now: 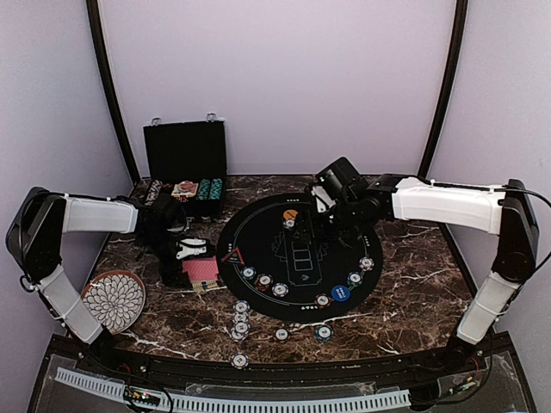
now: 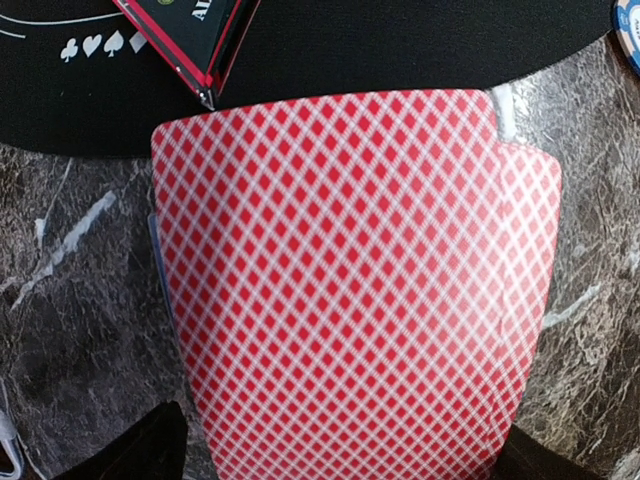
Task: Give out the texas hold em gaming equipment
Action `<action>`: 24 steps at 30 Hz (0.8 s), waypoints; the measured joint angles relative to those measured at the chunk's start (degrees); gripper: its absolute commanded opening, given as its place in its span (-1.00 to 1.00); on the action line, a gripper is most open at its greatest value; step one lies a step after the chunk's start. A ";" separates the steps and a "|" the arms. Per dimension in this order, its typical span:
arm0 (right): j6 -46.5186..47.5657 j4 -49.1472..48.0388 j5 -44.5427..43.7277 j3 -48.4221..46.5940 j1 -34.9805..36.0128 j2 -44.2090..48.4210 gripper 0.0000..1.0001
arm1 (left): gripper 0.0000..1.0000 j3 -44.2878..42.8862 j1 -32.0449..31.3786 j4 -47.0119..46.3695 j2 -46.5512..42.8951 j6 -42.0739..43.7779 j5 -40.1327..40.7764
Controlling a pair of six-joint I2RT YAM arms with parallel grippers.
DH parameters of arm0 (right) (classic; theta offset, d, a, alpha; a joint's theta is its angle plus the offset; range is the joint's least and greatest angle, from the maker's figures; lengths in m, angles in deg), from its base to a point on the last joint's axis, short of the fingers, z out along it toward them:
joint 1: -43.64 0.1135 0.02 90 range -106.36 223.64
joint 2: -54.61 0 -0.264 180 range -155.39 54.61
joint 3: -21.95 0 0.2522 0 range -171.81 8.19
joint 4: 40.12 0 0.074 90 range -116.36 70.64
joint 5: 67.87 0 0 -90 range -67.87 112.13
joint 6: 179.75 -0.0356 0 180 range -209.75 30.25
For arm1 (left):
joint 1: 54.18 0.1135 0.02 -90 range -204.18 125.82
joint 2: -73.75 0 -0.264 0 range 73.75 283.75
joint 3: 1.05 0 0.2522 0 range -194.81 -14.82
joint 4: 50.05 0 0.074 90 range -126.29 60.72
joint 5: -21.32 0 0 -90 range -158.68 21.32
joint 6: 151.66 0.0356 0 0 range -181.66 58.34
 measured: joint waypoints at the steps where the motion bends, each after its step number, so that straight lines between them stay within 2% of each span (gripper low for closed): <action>1: -0.02 -0.02 0.04 0.00 0.00 0.00 0.47 | 0.91 0.00 0.00 -0.04 0.00 0.00 -0.02; 8: -0.20 -0.39 0.44 0.15 0.00 0.02 0.42 | 0.92 0.00 0.00 -0.37 0.00 0.13 -0.02; 12: -0.22 -0.48 0.79 0.42 0.00 0.02 0.39 | 0.85 0.07 0.00 -0.46 0.00 0.22 -0.02; 19: -0.39 -0.92 1.25 0.74 0.00 0.02 0.36 | 0.43 0.83 0.00 -1.20 0.00 0.79 0.09; 24: -0.44 -1.22 1.60 1.22 0.04 0.02 0.34 | 0.20 1.40 0.00 -2.12 -0.11 1.42 0.37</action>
